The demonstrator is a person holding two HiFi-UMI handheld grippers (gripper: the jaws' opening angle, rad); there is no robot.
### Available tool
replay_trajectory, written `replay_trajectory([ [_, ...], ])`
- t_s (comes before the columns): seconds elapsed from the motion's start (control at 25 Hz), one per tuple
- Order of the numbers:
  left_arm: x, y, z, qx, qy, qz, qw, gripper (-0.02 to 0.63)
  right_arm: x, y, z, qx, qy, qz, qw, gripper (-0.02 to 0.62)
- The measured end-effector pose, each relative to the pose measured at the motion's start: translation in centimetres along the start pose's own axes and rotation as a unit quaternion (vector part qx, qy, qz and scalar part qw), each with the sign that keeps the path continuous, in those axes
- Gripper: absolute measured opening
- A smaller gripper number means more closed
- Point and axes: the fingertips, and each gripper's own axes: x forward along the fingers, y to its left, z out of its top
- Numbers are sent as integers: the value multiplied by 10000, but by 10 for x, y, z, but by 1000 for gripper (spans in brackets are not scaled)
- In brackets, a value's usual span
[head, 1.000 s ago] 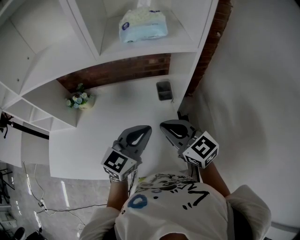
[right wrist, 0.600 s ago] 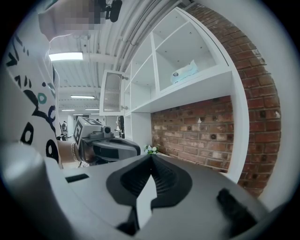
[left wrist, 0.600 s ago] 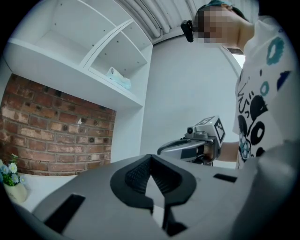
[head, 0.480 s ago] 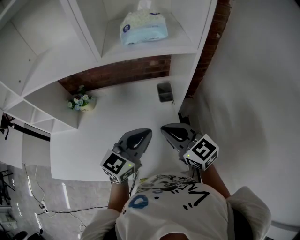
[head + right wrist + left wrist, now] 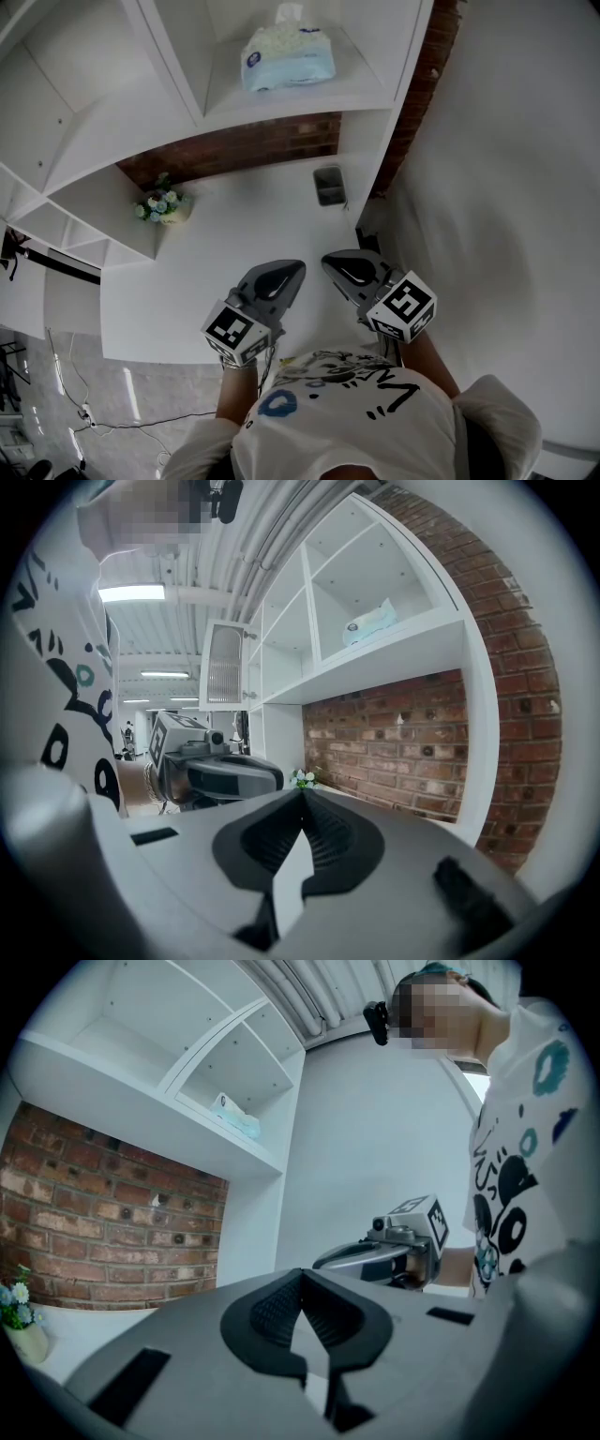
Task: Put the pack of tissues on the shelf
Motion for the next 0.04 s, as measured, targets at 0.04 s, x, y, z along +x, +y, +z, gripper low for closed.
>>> replay_trajectory([
  [0.04,0,-1,-1,-6,6,-8,10000,15,-1,0,0,4,2,-4,10000,26],
])
